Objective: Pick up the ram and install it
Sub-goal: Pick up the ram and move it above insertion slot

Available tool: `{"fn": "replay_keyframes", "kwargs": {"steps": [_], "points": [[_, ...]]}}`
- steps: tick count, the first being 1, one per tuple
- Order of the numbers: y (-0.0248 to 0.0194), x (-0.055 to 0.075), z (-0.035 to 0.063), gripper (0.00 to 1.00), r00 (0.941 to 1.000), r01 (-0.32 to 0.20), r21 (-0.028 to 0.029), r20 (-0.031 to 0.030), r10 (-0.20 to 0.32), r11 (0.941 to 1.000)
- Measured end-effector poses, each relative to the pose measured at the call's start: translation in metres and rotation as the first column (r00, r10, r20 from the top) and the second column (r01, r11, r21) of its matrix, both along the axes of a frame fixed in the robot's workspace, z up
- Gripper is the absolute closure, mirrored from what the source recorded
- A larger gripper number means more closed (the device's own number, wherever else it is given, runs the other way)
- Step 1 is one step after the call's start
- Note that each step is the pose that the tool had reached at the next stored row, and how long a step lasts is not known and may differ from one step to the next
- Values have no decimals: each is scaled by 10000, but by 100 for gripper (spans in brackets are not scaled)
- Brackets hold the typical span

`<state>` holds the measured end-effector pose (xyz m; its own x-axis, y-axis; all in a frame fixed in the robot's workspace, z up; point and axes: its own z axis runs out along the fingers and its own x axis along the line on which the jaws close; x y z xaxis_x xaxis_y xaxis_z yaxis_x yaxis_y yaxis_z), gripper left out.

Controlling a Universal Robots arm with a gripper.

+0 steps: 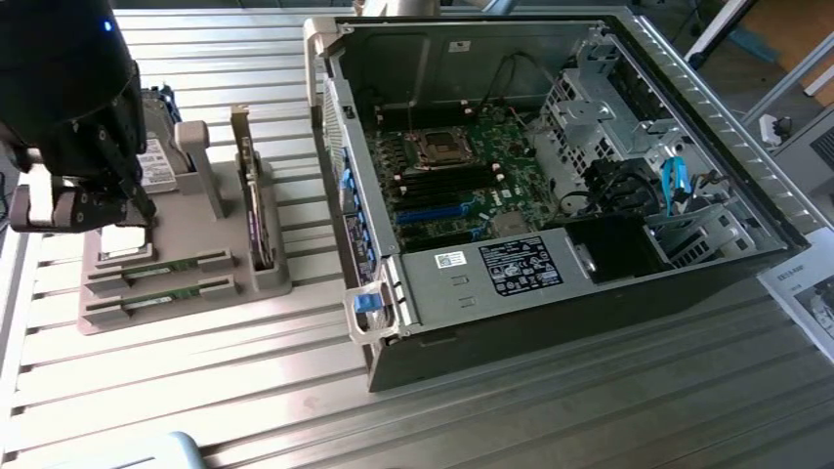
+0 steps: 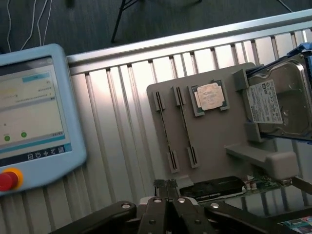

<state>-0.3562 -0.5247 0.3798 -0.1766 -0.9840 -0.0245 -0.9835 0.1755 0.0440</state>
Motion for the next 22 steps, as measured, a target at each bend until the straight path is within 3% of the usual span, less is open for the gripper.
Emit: {"fn": "replay_keyframes", "kwargs": {"steps": [1,4,5,6,7,19,22], "points": [[0,0,0,89,9998,-215,0,0,215,9998],[0,0,-1,89,9998,-219,1,0,219,9998],[0,0,-1,76,9998,-218,0,0,218,9998],[0,0,-1,76,9998,-219,0,0,219,9998],[0,0,-1,64,9998,-219,0,-1,219,9998],[2,-1,-252,64,9998,-218,2,0,218,9998],[28,-1,-320,64,9997,-231,1,-1,231,9997]]}}
